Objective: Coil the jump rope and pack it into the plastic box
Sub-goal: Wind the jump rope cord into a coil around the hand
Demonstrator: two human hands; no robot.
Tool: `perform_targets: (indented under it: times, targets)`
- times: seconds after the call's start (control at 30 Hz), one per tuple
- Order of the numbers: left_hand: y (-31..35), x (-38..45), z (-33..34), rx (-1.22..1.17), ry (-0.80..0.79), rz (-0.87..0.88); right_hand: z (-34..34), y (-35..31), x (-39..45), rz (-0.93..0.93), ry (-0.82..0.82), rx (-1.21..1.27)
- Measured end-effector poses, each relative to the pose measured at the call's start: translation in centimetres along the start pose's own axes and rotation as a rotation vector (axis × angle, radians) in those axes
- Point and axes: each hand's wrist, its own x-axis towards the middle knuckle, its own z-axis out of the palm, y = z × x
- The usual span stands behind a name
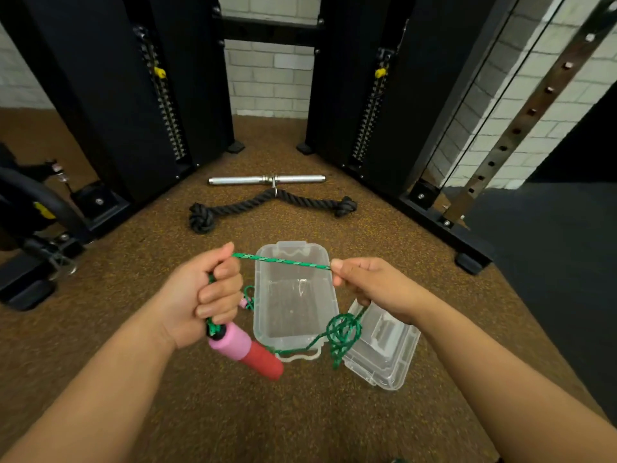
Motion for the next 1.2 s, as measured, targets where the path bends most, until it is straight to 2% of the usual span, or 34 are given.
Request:
perform_targets:
  times: [0.1, 0.13, 0.23, 0.27, 0.37, 0.5, 0.57, 0.63, 0.7, 0.77, 0.83, 0.97, 1.07, 1.2]
  targets:
    - [-0.1, 0.2, -0.5, -0.023, -0.018, 0.021, -1.2, 0.0, -0.3, -0.026, -0.027, 0.003]
    - [0.1, 0.3, -1.0, -0.08, -0.074, 0.002, -1.7, 0.1, -0.5, -0.024, -0.048, -0.007]
    - [0.8, 0.5, -3.1, -0.321, -0.426, -0.125, -2.8, 0.3, -0.9, -0.002, -0.038, -0.096]
    - [0.8, 0.6, -3.6, -0.347, -0.472, -0.135, -3.0, 0.3, -0.9, -0.008, -0.013, -0.152]
    - [0.6, 0.6, -3.8, -0.308, -0.487, -0.129, -3.5, 0.2, -1.1, -0.049, 0.079, -0.202]
    - [0.6, 0.7, -3.4, -0.34, -0.545, -0.155, -4.2, 0.3, -1.2, -0.068, 0.098, -0.212]
    - [0.7, 1.0, -3.3, -0.357, -0.582, -0.168, -4.5, 0.4, -1.1, -0.047, 0.138, -0.142]
    - [0.6, 0.9, -2.8, -0.344, -0.561, -0.145, -4.4, 0.5, -0.8, -0.034, 0.194, -0.045]
    - [0.4, 0.8, -1.7, -0.24, -0.436, -0.112, -3.9, 1.0, -0.2, -0.047, 0.238, -0.154]
    - [0.0, 0.5, 0.1, -0.025, -0.196, -0.038, -3.1, 1.5, 0.1, -0.038, 0.16, -0.286]
    - [-0.5, 0.5, 1.8, 0.085, -0.111, -0.02, -1.9, 1.6, 0.4, -0.019, 0.05, -0.299]
    - [-1.6, 1.0, 3.5, 0.153, -0.159, -0.121, 2.4, 0.0, 0.5, -0.066, -0.107, -0.164]
    - [-2.1, 1.2, 3.8, 0.185, -0.234, -0.167, 4.9, -0.8, 0.6, -0.104, -0.163, -0.047]
    - [-2.0, 0.9, 3.2, 0.203, -0.261, -0.205, 4.3, -1.6, 0.6, -0.118, -0.219, -0.023]
